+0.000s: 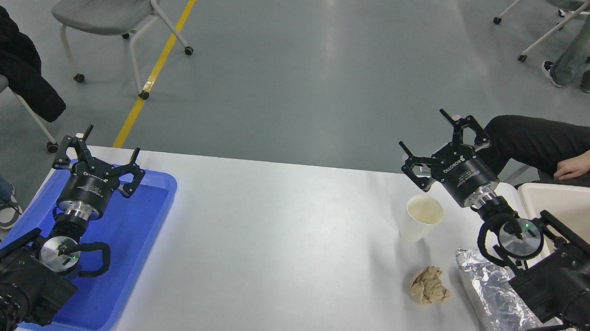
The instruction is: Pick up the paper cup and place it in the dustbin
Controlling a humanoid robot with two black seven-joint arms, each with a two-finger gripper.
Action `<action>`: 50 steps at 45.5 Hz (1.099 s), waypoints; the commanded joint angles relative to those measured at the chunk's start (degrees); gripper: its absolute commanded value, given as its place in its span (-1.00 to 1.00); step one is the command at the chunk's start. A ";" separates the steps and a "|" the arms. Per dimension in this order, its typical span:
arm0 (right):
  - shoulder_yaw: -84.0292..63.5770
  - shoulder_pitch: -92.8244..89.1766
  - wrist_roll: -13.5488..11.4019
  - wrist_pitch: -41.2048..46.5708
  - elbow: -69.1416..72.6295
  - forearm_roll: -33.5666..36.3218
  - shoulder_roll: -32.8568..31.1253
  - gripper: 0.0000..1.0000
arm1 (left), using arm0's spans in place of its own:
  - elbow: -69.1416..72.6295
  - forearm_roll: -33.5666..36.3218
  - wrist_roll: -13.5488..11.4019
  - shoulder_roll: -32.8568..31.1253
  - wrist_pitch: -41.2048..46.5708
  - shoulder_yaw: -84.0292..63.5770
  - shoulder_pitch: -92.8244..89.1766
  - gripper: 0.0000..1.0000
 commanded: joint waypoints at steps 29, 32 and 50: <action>-1.06 1.23 -0.16 -0.43 -0.08 -0.99 0.25 1.00 | 0.09 0.00 0.05 -0.06 0.00 -0.03 0.01 1.00; -2.03 1.32 -0.16 -0.51 -0.16 -1.08 0.17 1.00 | 0.09 0.00 0.05 -0.06 0.00 -0.03 0.01 1.00; -9.76 4.30 -0.34 -0.78 0.36 -3.10 -3.79 1.00 | 0.09 0.00 0.05 -0.06 0.00 -0.03 0.01 1.00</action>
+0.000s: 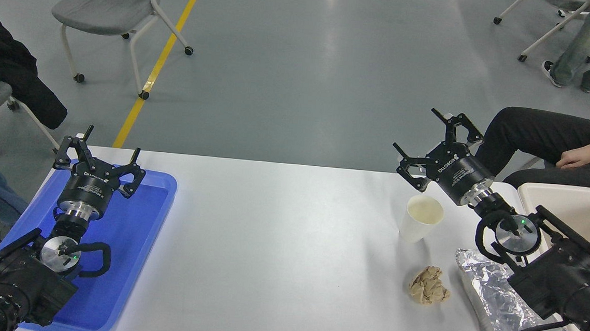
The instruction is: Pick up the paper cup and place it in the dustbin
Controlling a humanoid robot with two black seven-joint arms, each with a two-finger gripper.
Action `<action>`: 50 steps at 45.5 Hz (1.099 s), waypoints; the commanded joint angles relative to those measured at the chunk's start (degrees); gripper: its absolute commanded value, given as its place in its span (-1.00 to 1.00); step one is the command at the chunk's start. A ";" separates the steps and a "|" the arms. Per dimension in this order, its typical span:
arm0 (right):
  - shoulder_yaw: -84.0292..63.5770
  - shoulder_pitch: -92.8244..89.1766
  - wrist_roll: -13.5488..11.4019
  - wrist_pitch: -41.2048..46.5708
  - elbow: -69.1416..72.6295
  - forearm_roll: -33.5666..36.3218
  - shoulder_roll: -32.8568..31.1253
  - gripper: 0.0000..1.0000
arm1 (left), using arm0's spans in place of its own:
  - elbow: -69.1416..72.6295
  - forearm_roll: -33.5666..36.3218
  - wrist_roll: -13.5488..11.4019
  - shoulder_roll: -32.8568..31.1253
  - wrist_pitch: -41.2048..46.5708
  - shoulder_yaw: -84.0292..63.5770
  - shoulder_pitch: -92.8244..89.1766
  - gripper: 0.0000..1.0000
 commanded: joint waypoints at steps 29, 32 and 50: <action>-56.66 36.00 -0.15 -3.32 21.56 -5.71 -23.98 1.00 | -0.07 0.00 0.00 0.00 0.00 0.07 -0.09 1.00; -62.64 40.30 -0.15 -3.32 23.14 -8.78 -24.34 1.00 | -0.07 0.00 0.00 0.00 0.00 0.07 -0.09 1.00; -79.79 55.78 -1.90 -3.32 33.34 -28.48 -23.99 1.00 | -0.07 0.00 0.00 0.00 0.00 0.07 -0.09 1.00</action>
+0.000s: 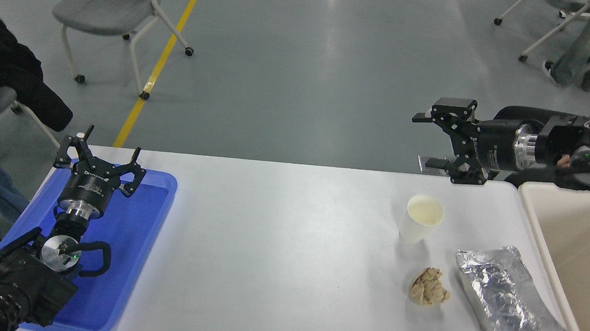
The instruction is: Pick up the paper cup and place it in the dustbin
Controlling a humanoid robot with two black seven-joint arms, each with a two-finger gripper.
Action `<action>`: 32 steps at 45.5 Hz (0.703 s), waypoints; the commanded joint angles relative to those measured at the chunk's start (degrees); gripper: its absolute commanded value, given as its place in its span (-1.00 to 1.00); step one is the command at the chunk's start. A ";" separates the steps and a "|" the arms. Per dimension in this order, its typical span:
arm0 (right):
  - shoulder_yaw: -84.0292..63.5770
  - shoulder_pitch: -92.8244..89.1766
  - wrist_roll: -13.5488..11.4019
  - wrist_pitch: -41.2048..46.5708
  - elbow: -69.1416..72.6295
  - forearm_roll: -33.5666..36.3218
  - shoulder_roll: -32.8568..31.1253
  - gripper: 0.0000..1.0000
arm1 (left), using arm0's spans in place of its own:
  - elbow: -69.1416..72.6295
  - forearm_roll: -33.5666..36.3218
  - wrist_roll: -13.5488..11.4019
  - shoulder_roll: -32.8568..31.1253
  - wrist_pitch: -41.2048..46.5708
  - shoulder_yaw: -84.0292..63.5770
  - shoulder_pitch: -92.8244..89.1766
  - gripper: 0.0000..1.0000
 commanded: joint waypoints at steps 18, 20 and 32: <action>-37.07 32.62 -2.17 0.95 15.06 -10.36 12.48 1.00 | 0.09 -0.01 -0.01 0.12 0.00 -0.05 0.08 1.00; -38.74 33.67 -2.17 0.95 16.20 -10.36 13.45 1.00 | -0.09 -0.01 -0.01 0.12 0.00 0.03 0.08 1.00; -46.22 44.13 -1.91 3.94 27.10 -8.00 17.59 1.00 | 0.08 -0.01 -0.01 0.12 0.00 -0.05 0.08 1.00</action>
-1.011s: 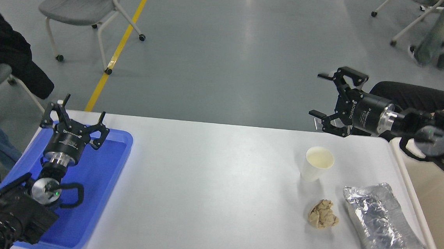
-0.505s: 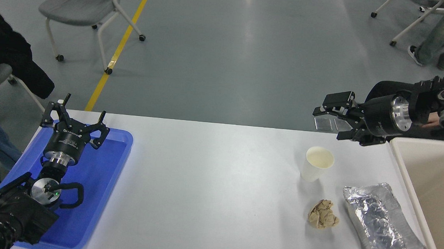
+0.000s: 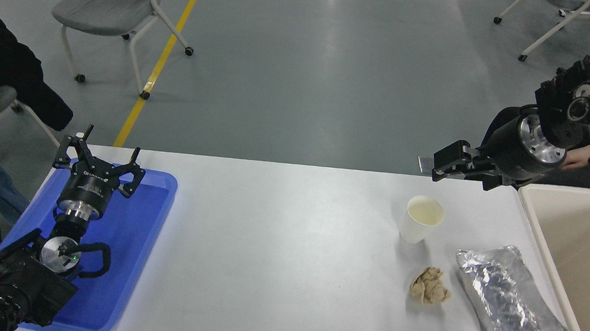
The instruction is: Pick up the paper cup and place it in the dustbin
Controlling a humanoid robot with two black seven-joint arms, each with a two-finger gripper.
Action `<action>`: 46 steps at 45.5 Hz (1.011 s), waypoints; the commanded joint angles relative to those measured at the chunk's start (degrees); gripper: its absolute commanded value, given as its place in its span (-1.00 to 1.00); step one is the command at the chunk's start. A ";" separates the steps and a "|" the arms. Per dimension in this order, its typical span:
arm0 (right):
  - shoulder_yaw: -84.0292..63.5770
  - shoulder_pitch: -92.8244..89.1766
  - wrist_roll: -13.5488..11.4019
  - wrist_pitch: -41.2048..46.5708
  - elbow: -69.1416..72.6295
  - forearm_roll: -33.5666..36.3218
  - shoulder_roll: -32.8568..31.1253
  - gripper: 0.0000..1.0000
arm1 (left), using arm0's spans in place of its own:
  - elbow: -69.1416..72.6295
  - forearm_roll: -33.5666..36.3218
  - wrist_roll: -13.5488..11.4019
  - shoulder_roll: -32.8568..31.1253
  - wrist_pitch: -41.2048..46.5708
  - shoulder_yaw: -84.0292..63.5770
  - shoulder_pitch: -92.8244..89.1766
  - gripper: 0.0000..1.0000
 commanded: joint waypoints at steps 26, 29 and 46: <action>-8.89 20.79 0.30 7.67 12.48 25.34 15.84 1.00 | 0.12 0.01 0.00 0.01 0.00 -0.04 0.00 1.00; -9.15 20.96 0.30 7.67 12.48 23.76 16.01 1.00 | 0.12 0.01 0.00 0.01 0.00 -0.04 0.00 1.00; -9.50 21.32 0.30 7.06 12.22 19.89 14.96 1.00 | -0.06 0.01 0.00 0.01 0.00 -0.04 0.09 1.00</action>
